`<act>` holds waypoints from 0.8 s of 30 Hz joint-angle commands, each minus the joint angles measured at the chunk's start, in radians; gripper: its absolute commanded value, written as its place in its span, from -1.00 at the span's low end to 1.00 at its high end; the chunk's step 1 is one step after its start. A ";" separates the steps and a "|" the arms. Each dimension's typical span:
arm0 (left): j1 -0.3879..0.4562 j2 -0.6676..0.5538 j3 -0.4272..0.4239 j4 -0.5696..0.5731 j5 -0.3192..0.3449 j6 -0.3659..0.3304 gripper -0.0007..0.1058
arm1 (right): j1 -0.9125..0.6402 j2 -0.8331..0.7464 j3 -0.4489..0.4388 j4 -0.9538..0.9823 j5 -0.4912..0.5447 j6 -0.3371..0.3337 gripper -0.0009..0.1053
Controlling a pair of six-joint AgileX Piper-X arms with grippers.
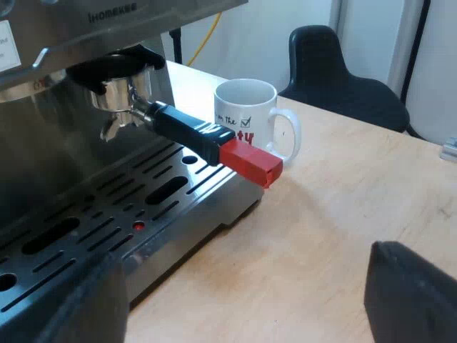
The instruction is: Grind coffee beans and then tamp
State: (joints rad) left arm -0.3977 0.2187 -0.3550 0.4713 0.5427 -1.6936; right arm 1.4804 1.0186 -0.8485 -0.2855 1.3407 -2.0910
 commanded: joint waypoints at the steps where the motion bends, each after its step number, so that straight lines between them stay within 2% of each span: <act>1: -0.006 -0.006 -0.011 0.004 0.023 -0.020 0.31 | -0.003 -0.009 -0.042 0.062 0.008 0.039 0.02; 6: -0.006 -0.006 -0.011 0.004 0.038 -0.020 0.31 | -0.032 -0.007 -0.108 0.237 -0.037 0.151 0.02; 10: -0.006 -0.006 -0.011 0.004 0.038 -0.031 0.31 | -0.106 -0.007 -0.177 0.461 -0.179 0.394 0.02; 12: -0.006 -0.006 -0.011 0.004 0.038 -0.031 0.31 | -0.167 -0.003 -0.218 0.661 -0.273 0.571 0.02; 13: -0.006 -0.006 -0.011 0.004 0.038 -0.031 0.31 | -0.178 -0.002 -0.226 0.693 -0.294 0.593 0.02; 15: -0.006 -0.006 -0.011 0.004 0.038 -0.031 0.31 | -0.242 0.004 -0.250 0.855 -0.397 0.702 0.02; 16: -0.006 -0.006 -0.011 0.004 0.038 -0.031 0.31 | -0.258 0.004 -0.253 0.887 -0.416 0.721 0.02; 18: -0.006 -0.006 -0.011 0.004 0.038 -0.031 0.31 | -0.311 0.007 -0.256 0.963 -0.518 0.760 0.02; 20: -0.006 -0.006 -0.011 0.004 0.038 -0.031 0.31 | -0.345 0.011 -0.256 1.002 -0.565 0.790 0.02; 24: -0.006 -0.006 -0.011 0.004 0.038 -0.031 0.31 | -0.397 0.033 -0.256 1.017 -0.682 0.838 0.02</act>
State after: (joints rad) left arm -0.3977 0.2187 -0.3550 0.4713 0.5671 -1.7145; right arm 1.0968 1.0456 -1.0961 0.7144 0.7025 -1.2739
